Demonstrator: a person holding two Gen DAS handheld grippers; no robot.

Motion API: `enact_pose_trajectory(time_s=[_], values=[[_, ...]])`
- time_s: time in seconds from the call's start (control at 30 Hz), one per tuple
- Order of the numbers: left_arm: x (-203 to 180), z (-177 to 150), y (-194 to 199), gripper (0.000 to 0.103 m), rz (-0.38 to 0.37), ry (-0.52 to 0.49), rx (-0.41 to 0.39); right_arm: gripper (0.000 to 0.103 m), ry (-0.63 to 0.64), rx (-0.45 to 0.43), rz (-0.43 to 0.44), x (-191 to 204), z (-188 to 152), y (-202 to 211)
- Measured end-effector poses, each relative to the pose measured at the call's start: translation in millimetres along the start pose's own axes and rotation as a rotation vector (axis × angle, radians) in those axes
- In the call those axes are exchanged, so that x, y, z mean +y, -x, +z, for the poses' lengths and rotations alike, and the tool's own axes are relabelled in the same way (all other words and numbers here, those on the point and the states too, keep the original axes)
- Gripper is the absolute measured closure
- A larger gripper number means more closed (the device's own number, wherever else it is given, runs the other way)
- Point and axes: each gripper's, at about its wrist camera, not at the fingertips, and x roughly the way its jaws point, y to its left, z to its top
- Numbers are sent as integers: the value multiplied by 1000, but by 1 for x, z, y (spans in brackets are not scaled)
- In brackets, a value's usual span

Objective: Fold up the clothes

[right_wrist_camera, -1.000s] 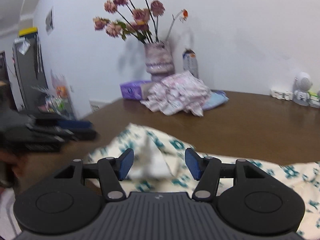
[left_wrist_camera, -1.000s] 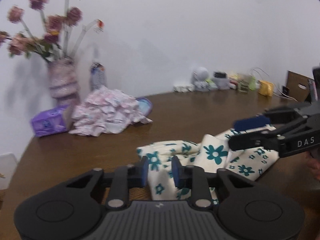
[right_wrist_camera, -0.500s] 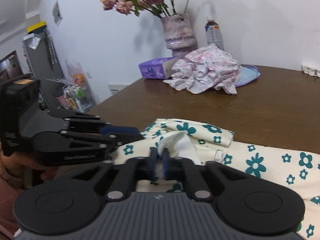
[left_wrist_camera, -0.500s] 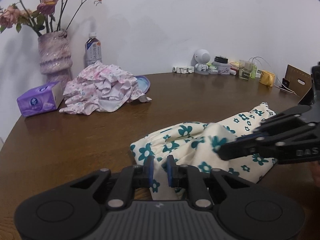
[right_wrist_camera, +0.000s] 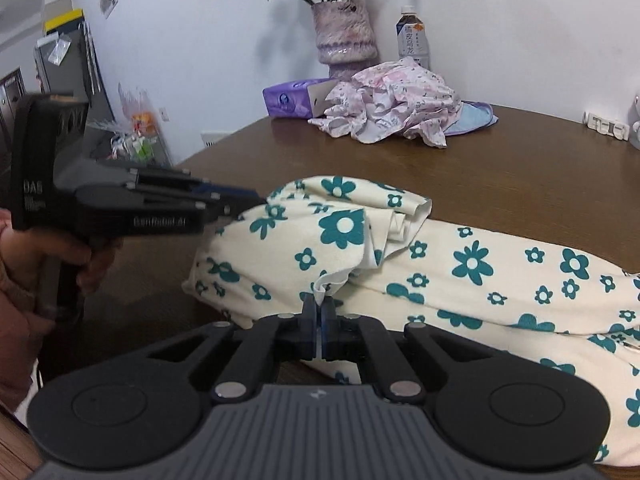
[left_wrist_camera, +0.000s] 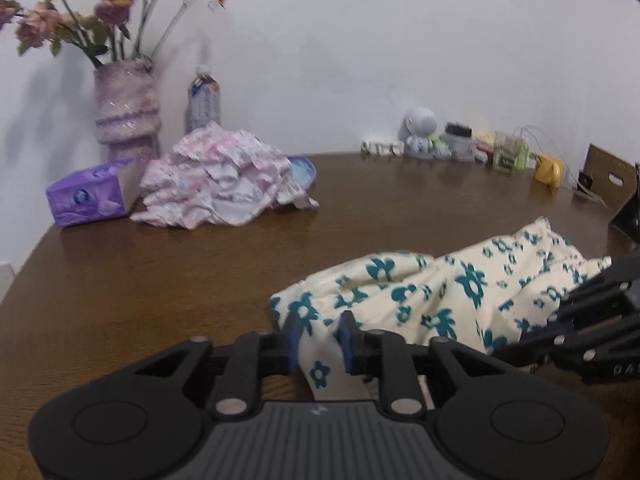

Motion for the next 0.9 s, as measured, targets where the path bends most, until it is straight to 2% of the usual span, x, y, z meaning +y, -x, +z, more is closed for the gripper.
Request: enact_pose_trajectory(time_s=[0.17, 0.23, 0.27, 0.3, 0.33, 0.37, 0.4, 0.43, 0.47, 0.5, 0.67, 0.77, 0.9], values=[[-5, -9, 35, 70, -32, -73, -35, 99, 3, -1, -5, 1, -3, 4], [-12, -15, 43, 70, -54, -104, -31, 88, -12, -10, -6, -1, -3, 6], [-17, -17, 44, 70, -61, -115, -25, 67, -19, -16, -11, -2, -2, 7], [-21, -19, 43, 71, -64, -122, -14, 52, -28, -27, -15, -3, -1, 7], [-25, -21, 39, 72, -63, -125, 3, 52, -37, -43, -9, -4, 0, 8], [-27, -23, 34, 79, -63, -125, 20, 53, -54, -57, 4, -5, 2, 8], [-28, -24, 28, 82, -65, -123, 38, 60, -69, -67, 19, -5, 4, 7], [-29, -26, 22, 83, -68, -120, 56, 69, -79, -72, 28, -5, 5, 7], [-29, -28, 16, 83, -70, -118, 74, 86, -74, -60, 20, -5, 4, 5], [-29, -29, 12, 83, -72, -112, 84, 98, -69, -49, 12, -4, 4, 3], [-25, -29, 11, 80, -74, -79, 79, 101, -62, -27, -17, -4, 0, 1], [-22, -27, 26, 80, -84, -72, 35, 101, -64, -26, -31, -5, -2, 3], [-25, -32, 46, 65, -100, -134, 8, 101, -66, -24, -50, -6, -6, 5]])
